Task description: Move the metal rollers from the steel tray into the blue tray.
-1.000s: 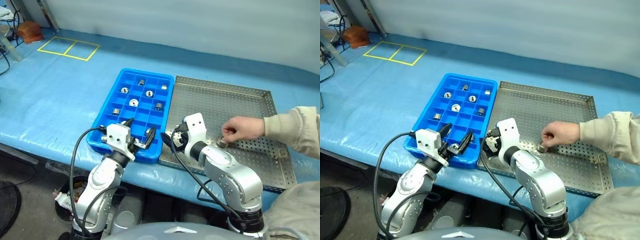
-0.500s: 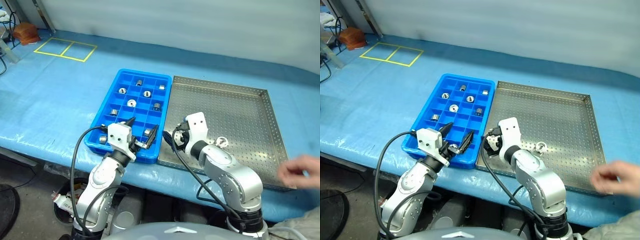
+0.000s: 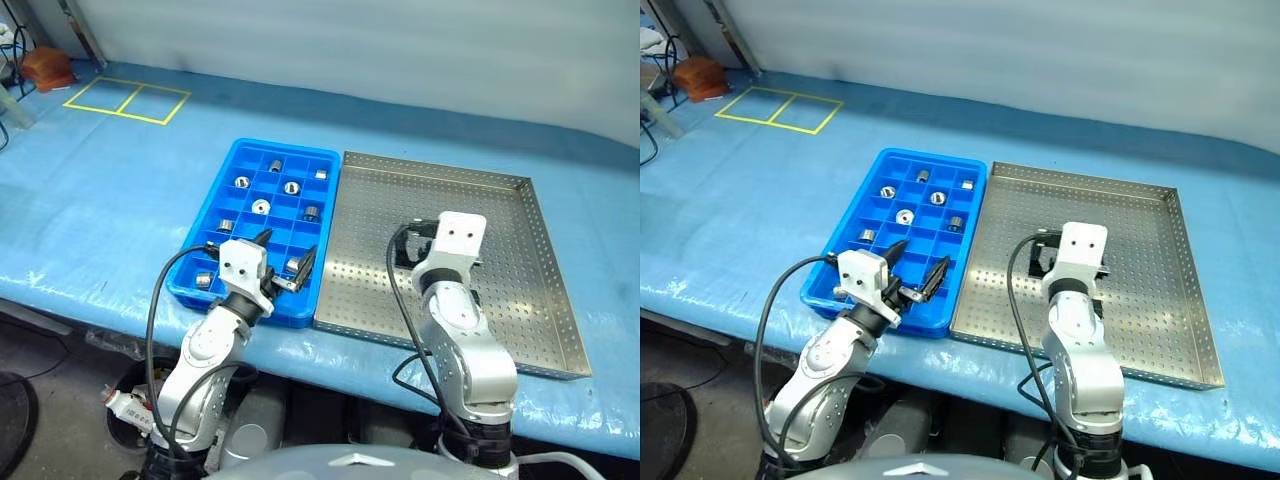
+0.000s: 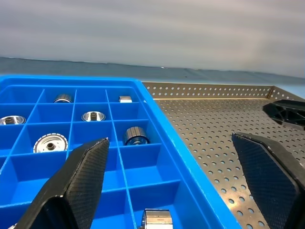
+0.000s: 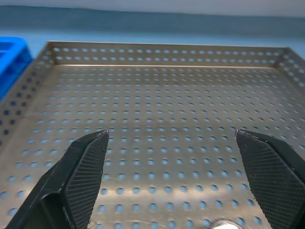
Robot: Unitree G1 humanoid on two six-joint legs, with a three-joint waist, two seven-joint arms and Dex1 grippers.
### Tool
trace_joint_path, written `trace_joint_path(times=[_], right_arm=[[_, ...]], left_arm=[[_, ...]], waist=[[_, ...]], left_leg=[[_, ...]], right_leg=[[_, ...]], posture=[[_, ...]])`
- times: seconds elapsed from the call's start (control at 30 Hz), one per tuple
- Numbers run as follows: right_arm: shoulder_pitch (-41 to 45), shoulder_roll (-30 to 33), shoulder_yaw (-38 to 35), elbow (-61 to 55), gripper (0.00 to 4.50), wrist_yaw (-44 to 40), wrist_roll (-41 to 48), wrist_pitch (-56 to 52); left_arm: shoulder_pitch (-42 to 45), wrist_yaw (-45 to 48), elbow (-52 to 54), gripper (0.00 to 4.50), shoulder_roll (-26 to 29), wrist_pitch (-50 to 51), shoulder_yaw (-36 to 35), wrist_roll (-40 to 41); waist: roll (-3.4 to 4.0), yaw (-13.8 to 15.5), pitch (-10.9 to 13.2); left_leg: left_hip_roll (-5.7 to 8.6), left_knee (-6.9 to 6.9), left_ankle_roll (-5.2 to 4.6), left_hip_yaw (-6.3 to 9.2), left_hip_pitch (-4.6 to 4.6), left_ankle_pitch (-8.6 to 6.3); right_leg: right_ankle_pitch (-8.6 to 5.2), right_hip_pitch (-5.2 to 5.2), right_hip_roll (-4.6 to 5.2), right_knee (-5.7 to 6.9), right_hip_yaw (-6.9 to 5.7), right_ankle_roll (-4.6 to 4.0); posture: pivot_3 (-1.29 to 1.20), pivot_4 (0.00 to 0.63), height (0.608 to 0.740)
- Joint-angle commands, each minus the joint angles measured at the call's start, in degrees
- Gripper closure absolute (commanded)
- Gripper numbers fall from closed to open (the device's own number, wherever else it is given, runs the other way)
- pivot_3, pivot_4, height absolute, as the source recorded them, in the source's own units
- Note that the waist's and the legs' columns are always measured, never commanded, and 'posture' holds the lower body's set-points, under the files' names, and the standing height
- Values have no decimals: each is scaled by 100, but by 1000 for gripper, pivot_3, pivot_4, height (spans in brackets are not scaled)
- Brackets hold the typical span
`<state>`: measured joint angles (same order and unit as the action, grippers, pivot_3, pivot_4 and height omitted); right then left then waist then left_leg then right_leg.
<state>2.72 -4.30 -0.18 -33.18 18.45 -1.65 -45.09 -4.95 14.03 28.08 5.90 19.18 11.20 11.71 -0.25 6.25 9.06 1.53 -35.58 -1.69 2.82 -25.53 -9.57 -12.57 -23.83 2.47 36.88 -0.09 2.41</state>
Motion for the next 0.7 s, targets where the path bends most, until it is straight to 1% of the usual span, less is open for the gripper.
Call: trace_joint_path(times=[0.03, 0.27, 0.43, 0.63, 0.67, 0.7], right_arm=[[-109, -348, -177, -34, 15, 212, -50, 200], [-367, -527, -185, 354, 15, 277, 174, 430], [-394, -559, -112, 710, 15, 286, 370, 586], [-388, -433, -32, 1047, 15, 281, 426, 684], [-391, -410, -51, 1064, 389, 287, 437, 700], [-387, -389, -77, 1076, 623, 292, 452, 708]], left_arm=[[129, 86, -2, 0, -40, -135, 42, 54], [201, 146, -74, 0, -55, -116, 130, 36], [235, 159, -101, 0, -43, -119, 172, 3], [254, 147, -124, 0, -52, -143, 202, -25], [254, 138, -124, 0, -54, -147, 200, -31], [259, 130, -128, 0, -55, -151, 197, -39]], waist=[[0, -69, 0], [2, -268, -1], [3, -339, 0], [3, -371, 0], [3, -372, 0], [3, -372, 0]], left_leg=[[0, -1, -1, 0, 1, 1], [-4, -1, -3, 1, 8, 2], [-3, -1, -4, 1, 9, 3], [-3, -1, -5, 2, 13, 3], [-3, -1, -5, 2, 13, 3], [-3, -1, -5, 2, 13, 3]], right_leg=[[0, 2, 0, 0, 0, 0], [0, 7, 1, 3, 1, 0], [0, 8, 0, 4, 1, 0], [0, 12, 1, 4, 1, 0], [0, 12, 1, 4, 1, 0], [-1, 12, 2, 4, 1, 0]], posture=[[155, 150, 740], [135, 150, 740], [135, 150, 740], [138, 150, 740], [138, 150, 740], [155, 150, 740]])
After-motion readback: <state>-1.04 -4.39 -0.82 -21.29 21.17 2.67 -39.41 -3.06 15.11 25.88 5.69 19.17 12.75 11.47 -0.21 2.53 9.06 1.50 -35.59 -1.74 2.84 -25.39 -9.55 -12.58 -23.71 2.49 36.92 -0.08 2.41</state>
